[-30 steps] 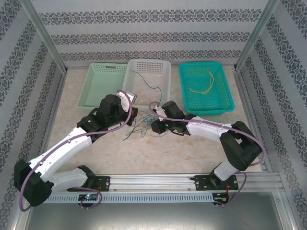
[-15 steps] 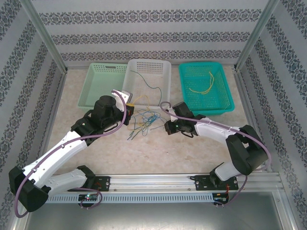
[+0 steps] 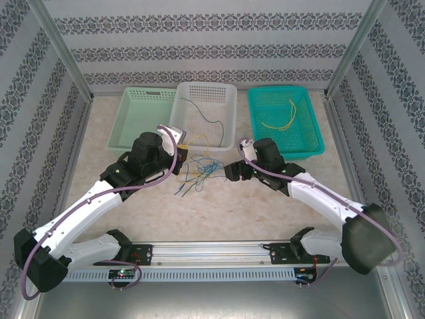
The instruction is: Untangle the cables
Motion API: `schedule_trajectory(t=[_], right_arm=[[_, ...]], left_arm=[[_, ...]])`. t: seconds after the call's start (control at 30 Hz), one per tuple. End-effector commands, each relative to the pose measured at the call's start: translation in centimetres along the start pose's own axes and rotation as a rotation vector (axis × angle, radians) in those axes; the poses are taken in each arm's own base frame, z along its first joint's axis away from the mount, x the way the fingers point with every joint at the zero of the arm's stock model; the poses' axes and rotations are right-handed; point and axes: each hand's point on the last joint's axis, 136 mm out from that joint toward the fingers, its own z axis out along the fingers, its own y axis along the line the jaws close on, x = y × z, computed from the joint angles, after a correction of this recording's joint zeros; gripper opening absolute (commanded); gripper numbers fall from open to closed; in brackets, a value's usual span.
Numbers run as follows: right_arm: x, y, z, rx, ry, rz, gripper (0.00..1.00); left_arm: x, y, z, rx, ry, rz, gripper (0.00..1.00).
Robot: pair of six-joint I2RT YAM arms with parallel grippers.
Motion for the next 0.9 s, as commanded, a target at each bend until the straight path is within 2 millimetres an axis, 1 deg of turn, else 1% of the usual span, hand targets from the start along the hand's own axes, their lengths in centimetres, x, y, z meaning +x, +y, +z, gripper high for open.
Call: schedule_trajectory(t=[0.0,0.07,0.13,0.3,0.4,0.43,0.47,0.5,0.53,0.57,0.63,0.67,0.73,0.8,0.87], right_arm=[[-1.5,2.8,-0.7,-0.119,-0.055,-0.114,0.82],[-1.9,3.5,-0.1,-0.142,-0.044,-0.155,0.82],[-2.1,3.7,0.8,-0.149,-0.029,-0.188,0.83],[-3.5,4.3,2.9,-0.184,-0.046,-0.218,0.82],[-4.0,4.6,4.2,-0.210,-0.041,-0.217,0.78],[-4.2,4.6,4.6,-0.214,-0.039,-0.216,0.74],[-4.2,4.7,4.9,-0.221,-0.036,-0.214,0.65],[-4.2,4.7,5.2,-0.227,-0.036,-0.210,0.55],[-4.1,4.8,5.4,-0.240,-0.034,-0.205,0.41],[-3.9,5.0,5.4,-0.252,-0.027,-0.200,0.30],[-2.9,4.9,5.5,-0.258,-0.002,-0.191,0.14],[-2.2,4.7,5.6,-0.252,0.018,-0.183,0.08],[-0.6,3.7,5.7,-0.217,0.061,-0.160,0.00],[1.0,2.6,5.7,-0.181,0.114,-0.119,0.00],[2.5,1.8,5.6,-0.158,0.151,-0.074,0.00]], left_arm=[[-1.1,-0.5,-0.1,0.038,-0.023,0.006,0.03],[-1.2,-1.0,0.0,0.065,-0.025,0.007,0.03],[-1.2,-1.4,0.0,0.090,-0.027,0.008,0.03],[-1.2,-1.7,-0.4,0.107,-0.036,0.009,0.03],[-1.2,-1.7,-0.6,0.106,-0.045,0.004,0.03],[-1.2,-1.7,-0.6,0.110,-0.049,0.001,0.03],[-1.3,-1.8,-0.7,0.113,-0.054,0.001,0.03],[-1.4,-1.8,-0.8,0.112,-0.058,0.000,0.03],[-1.4,-1.7,-0.9,0.106,-0.060,0.001,0.04],[-1.4,-1.4,-1.0,0.089,-0.060,0.004,0.03],[-1.5,-0.4,-1.4,0.029,-0.063,0.008,0.03],[-1.7,0.4,-1.7,-0.016,-0.070,0.014,0.03],[-2.3,1.5,-2.5,-0.085,-0.084,0.031,0.04],[-3.3,2.5,-3.5,-0.147,-0.111,0.045,0.03],[-4.6,3.0,-4.5,-0.180,-0.151,0.060,0.04]])
